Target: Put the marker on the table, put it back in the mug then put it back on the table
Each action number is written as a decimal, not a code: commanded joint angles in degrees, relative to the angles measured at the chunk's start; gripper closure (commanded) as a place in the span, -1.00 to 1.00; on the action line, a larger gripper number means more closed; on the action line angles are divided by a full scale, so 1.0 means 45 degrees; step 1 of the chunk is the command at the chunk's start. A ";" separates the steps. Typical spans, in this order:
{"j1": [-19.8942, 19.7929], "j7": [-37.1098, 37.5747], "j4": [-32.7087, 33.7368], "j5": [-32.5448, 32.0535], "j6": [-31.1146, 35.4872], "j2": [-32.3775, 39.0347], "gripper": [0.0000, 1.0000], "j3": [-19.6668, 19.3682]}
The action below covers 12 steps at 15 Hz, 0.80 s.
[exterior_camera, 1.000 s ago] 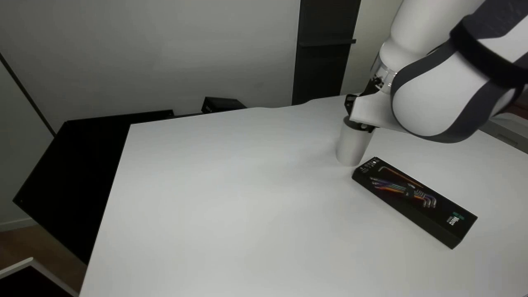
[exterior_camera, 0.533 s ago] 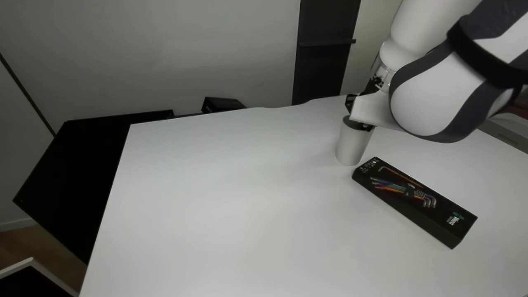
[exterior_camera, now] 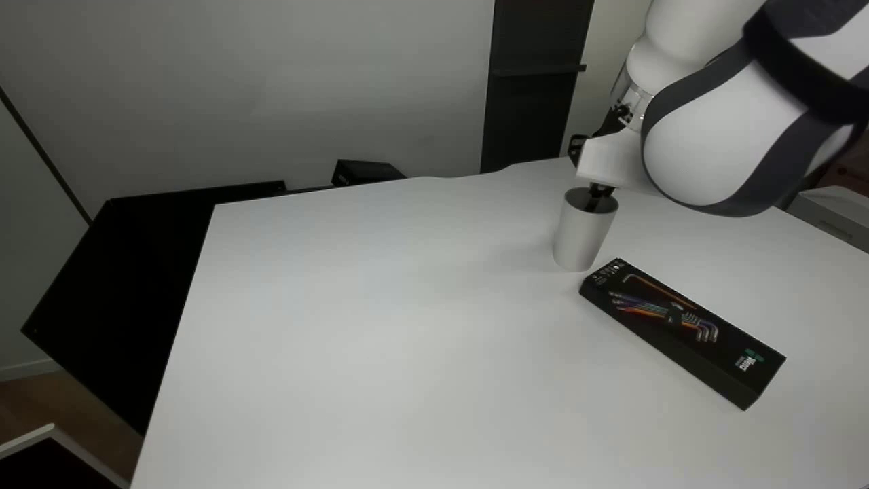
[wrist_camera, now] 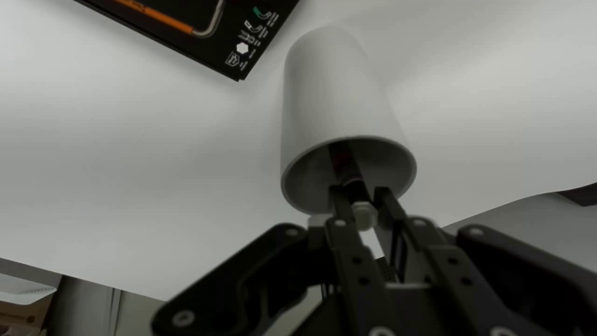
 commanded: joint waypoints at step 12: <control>0.3320 -0.1410 -0.0659 -0.0909 -0.3025 -0.4058 0.86 -0.3478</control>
